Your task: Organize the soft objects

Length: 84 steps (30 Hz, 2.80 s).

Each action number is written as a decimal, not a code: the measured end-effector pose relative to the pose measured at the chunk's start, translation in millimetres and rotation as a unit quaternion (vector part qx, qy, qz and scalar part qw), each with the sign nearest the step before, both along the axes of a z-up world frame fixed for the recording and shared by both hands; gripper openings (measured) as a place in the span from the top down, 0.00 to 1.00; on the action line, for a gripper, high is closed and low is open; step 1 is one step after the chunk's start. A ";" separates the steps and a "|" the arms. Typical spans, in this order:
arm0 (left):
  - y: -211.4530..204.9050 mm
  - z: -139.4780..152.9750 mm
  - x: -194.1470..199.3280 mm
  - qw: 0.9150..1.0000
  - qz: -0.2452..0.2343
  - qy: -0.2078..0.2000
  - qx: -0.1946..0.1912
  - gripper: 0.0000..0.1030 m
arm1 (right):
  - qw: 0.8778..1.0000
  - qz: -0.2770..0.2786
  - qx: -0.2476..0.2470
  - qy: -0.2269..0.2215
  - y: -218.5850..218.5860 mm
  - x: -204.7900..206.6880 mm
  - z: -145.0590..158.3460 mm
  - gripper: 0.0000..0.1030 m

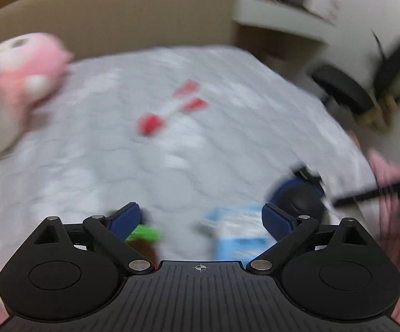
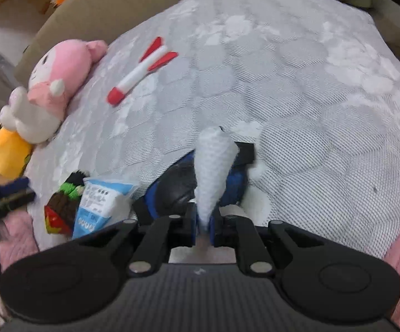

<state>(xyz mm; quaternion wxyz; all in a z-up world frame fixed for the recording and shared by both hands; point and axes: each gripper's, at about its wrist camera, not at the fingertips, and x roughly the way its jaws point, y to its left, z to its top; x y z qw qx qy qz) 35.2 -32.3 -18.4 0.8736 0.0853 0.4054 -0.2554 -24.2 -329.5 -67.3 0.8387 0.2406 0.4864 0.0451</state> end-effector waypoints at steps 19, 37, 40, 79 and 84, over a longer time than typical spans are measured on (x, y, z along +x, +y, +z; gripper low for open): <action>-48.8 20.1 -0.8 0.996 -0.045 -0.066 0.025 0.05 | 0.999 -0.027 0.027 -0.016 -28.6 -7.0 -8.3 0.89; -133.6 -63.7 33.2 0.998 0.005 0.019 0.065 0.19 | 0.997 -0.055 -0.007 -0.057 -56.3 -24.7 15.8 0.88; -92.7 -66.2 49.3 0.992 0.101 0.069 0.014 0.17 | 0.998 -0.024 0.008 -0.063 -36.4 -3.3 17.4 0.88; 28.5 -12.6 -13.9 0.980 0.185 0.066 -0.023 0.03 | 0.983 0.163 -0.008 -0.084 83.9 88.9 54.5 0.31; 45.3 -11.8 -19.3 0.976 0.200 0.060 -0.061 0.03 | 0.972 0.189 -0.131 -0.045 105.6 100.0 40.1 0.41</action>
